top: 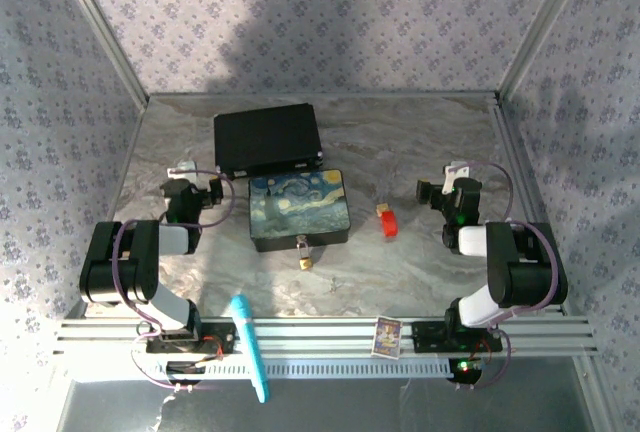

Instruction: Unlock the padlock with the key

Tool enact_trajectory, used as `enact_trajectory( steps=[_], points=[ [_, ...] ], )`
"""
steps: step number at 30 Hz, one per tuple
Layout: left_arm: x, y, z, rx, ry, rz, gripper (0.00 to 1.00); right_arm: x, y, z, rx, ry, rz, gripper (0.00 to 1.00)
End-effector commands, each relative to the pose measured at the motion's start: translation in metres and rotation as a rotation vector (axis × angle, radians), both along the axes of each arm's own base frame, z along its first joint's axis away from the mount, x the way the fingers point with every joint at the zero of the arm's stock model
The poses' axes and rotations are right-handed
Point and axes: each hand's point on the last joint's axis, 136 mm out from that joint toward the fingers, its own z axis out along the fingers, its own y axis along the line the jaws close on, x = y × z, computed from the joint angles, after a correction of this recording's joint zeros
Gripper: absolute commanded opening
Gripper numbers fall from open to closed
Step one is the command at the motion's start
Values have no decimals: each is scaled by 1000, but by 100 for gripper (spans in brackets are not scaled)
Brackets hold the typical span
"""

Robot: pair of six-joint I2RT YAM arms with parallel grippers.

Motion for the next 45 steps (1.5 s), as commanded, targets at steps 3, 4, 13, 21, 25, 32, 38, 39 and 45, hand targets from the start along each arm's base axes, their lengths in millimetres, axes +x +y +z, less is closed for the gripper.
enact_trajectory(
  steps=[3,4,13,21,25,32,38,39,45],
  points=[
    [6,-3,9,9,-29,-21,100,5,-2,4,-11,-12,6,99],
    [6,-3,9,8,-28,-22,100,5,-2,5,-12,-13,6,99],
    [6,-3,9,8,-28,-21,100,5,-2,4,-11,-10,6,99],
    [5,-3,14,6,-41,-21,100,4,-3,9,-10,-21,-5,99],
    [-11,-5,43,23,-84,-10,100,-3,0,29,-23,-37,0,99],
    [-31,-7,98,-121,-144,29,100,-18,13,74,57,-38,44,99],
    [-56,-31,119,-516,-95,40,100,-58,2,89,324,139,-174,99],
    [-62,-35,116,-598,-75,54,100,-63,9,88,357,165,-146,99],
    [-94,-86,101,-722,169,-70,100,-96,70,75,555,337,41,99]
  ],
)
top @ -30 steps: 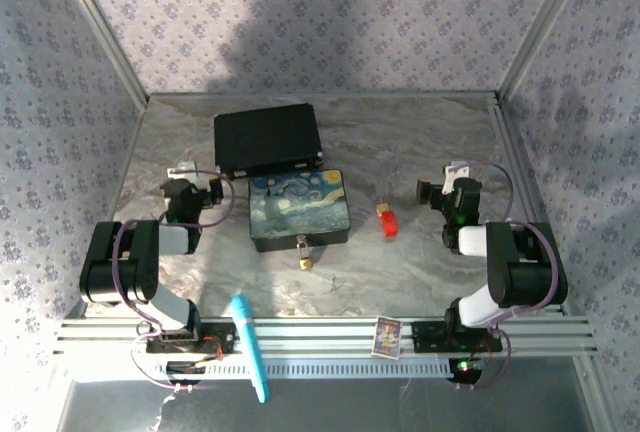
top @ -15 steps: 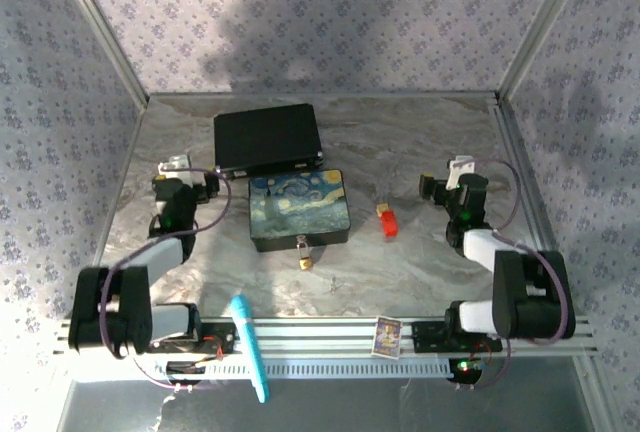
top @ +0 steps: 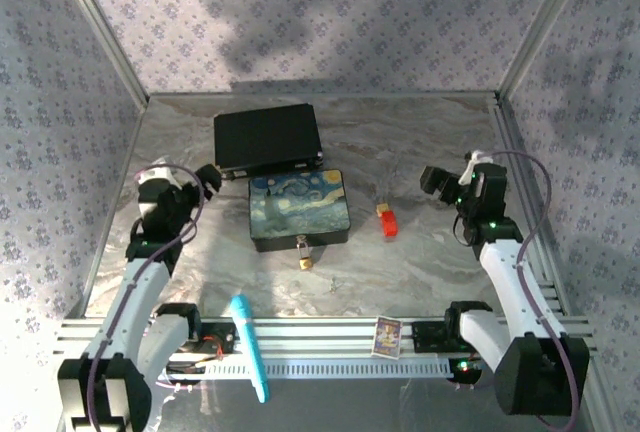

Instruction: Unlock the padlock with the key

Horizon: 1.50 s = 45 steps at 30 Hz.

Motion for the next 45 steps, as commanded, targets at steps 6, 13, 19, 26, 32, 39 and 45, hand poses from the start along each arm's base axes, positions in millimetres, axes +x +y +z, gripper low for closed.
enact_trajectory(
  steps=[6,13,19,26,32,39,45],
  points=[
    [-51,-88,0,-168,293,-339,100,-67,80,-40,162,252,149,99],
    [-86,-139,11,-180,322,-493,100,-103,131,-58,78,308,228,97],
    [-118,-178,-10,-172,362,-609,91,-131,167,-86,23,371,307,92],
    [-131,-190,-30,-162,390,-592,92,-157,215,-99,-71,395,361,78],
    [-130,-187,-49,-143,415,-519,92,-175,250,-113,-141,401,392,64],
    [-129,-184,-58,-140,420,-487,92,-187,274,-130,-143,438,413,49],
    [-128,-180,-64,-145,431,-450,92,-192,265,-141,-230,479,385,44]
  ],
)
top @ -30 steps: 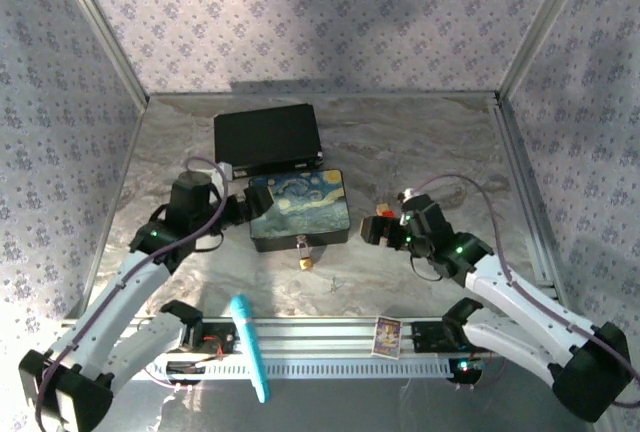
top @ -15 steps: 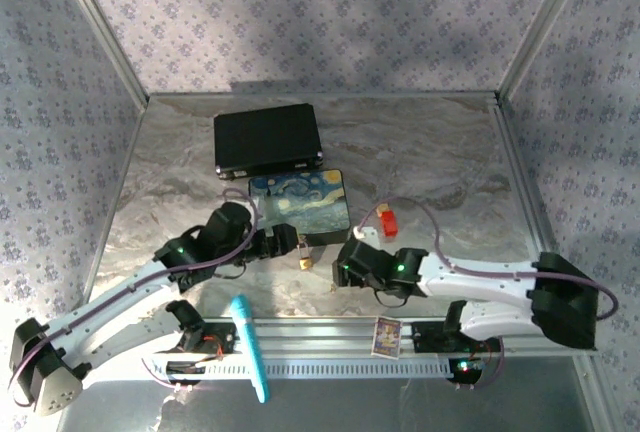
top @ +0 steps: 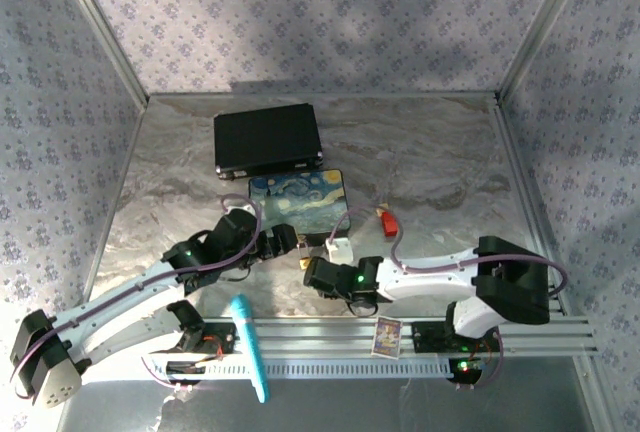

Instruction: Unlock the padlock with the key

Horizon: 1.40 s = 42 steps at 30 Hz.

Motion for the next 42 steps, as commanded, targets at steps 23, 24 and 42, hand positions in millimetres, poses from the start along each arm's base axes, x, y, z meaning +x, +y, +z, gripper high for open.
enact_trajectory(
  steps=[23,24,42],
  points=[
    [11,3,-1,-28,-15,98,93,-15,-16,-36,-134,36,-43,13],
    [12,2,-1,-30,-16,98,93,-15,-17,-36,-133,37,-41,12],
    [17,-49,21,-289,-43,41,78,0,-22,21,119,-60,320,0]
  ],
)
